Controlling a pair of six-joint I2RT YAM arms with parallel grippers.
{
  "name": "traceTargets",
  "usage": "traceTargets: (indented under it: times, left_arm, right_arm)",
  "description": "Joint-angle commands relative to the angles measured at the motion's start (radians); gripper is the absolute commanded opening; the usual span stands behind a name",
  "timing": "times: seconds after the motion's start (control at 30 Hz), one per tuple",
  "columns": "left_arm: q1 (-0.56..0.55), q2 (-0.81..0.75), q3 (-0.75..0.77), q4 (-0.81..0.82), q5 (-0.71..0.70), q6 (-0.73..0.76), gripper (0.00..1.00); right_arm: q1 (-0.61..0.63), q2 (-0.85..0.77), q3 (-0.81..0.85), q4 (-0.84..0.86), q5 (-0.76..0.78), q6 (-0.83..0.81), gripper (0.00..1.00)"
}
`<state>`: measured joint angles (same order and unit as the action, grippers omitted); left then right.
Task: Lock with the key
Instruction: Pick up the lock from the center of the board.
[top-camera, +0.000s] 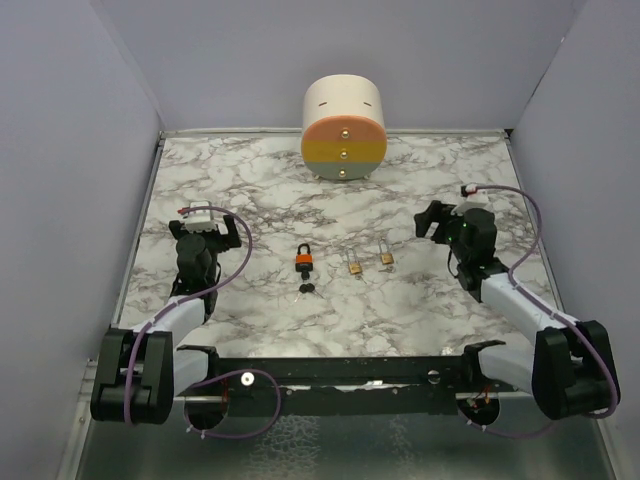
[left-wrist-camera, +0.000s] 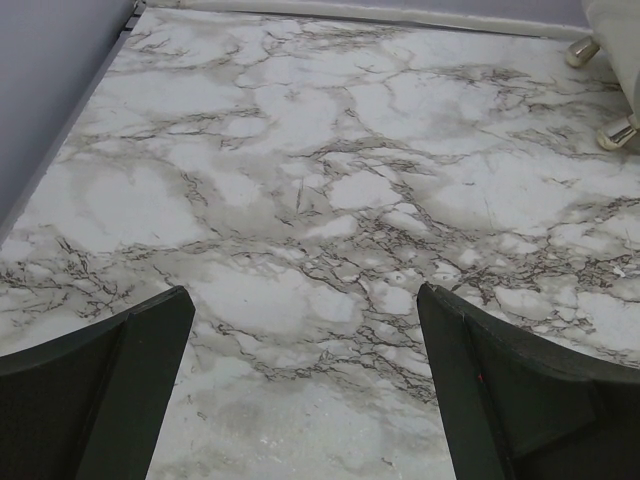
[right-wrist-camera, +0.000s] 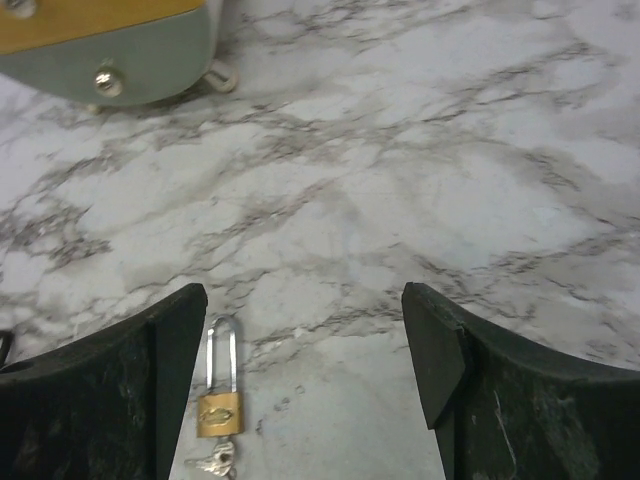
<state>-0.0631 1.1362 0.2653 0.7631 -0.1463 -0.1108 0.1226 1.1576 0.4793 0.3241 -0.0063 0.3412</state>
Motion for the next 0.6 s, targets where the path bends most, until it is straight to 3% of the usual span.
traceTargets:
  times: [0.0, 0.07, 0.27, 0.43, 0.57]
  left_arm:
    - [-0.001, 0.004, 0.022, 0.045, 0.02, -0.011, 0.99]
    - [-0.001, 0.002, 0.019, 0.047, 0.01, -0.012, 0.99]
    - [-0.002, -0.006, 0.013, 0.045, -0.021, -0.024, 0.99]
    - [-0.001, 0.015, 0.025, 0.046, 0.03, -0.032, 0.99]
    - [-0.002, 0.028, 0.033, 0.044, 0.044, -0.032, 0.99]
  right_arm:
    - [0.196, -0.01, 0.046, -0.032, 0.129, -0.102, 0.79]
    - [0.263, 0.022, 0.085, -0.071, 0.195, -0.117, 0.79]
    - [0.307, 0.075, 0.125, -0.145, 0.214, -0.096, 0.78]
    - [0.337, 0.114, 0.136, -0.214, 0.235, -0.083, 0.7]
    - [0.419, 0.177, 0.168, -0.281, 0.323, -0.076, 0.68]
